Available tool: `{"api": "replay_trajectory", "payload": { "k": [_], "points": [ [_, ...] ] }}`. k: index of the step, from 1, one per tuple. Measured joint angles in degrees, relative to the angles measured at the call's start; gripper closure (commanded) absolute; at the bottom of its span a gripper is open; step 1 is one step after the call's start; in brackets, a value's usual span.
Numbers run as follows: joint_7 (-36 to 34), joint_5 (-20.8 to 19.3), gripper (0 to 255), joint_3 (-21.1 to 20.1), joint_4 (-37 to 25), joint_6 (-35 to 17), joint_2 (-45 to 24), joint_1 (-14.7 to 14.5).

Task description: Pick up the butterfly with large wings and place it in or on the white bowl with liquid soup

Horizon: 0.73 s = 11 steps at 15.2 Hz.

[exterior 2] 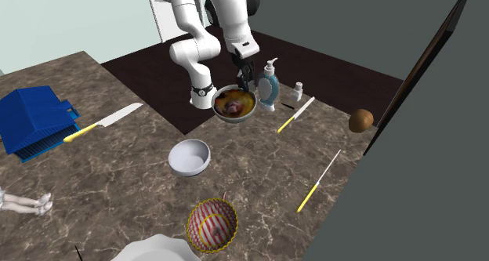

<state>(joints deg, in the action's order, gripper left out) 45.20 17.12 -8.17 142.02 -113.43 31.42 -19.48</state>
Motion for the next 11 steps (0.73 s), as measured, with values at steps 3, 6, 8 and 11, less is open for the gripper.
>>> {"api": "replay_trajectory", "payload": {
  "k": [3, 6, 8, 11],
  "points": [
    [1.2, -0.3, 255, 1.4, 5.2, 2.3, 7.2, 0.2],
    [2.4, -0.7, 255, 2.7, 9.1, 3.5, 11.9, 0.5],
    [2.7, -0.4, 255, 2.6, 10.8, 2.0, 12.0, 0.4],
    [3.2, -0.1, 255, 2.4, 12.6, -0.3, 11.6, 0.2]
  ]
}}
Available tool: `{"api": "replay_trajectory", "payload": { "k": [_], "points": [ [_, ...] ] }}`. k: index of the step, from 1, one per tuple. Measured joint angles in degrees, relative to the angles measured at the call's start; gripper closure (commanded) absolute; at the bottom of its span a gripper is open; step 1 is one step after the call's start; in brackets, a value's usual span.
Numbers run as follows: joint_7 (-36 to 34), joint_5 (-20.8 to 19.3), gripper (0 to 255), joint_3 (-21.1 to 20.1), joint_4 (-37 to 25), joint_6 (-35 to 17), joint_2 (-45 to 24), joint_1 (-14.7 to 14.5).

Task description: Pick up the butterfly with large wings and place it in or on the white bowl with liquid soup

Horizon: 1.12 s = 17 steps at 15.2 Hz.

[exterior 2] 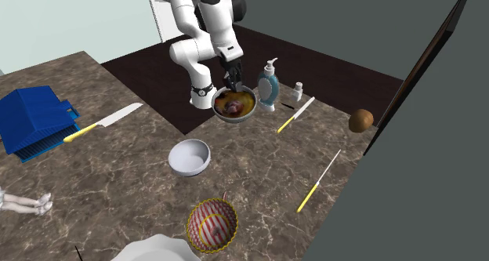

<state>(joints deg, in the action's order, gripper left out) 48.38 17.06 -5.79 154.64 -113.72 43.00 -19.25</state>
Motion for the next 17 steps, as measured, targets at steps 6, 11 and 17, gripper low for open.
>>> {"api": "replay_trajectory", "payload": {
  "k": [6, 11, 17],
  "points": [
    [1.1, 0.9, 255, -0.4, 3.7, -5.1, -1.5, -0.3],
    [1.3, 1.1, 255, -0.5, 4.3, -6.0, -1.8, -0.4],
    [1.3, 1.1, 0, -0.5, 4.3, -6.0, -1.8, -0.4]
  ]
}}
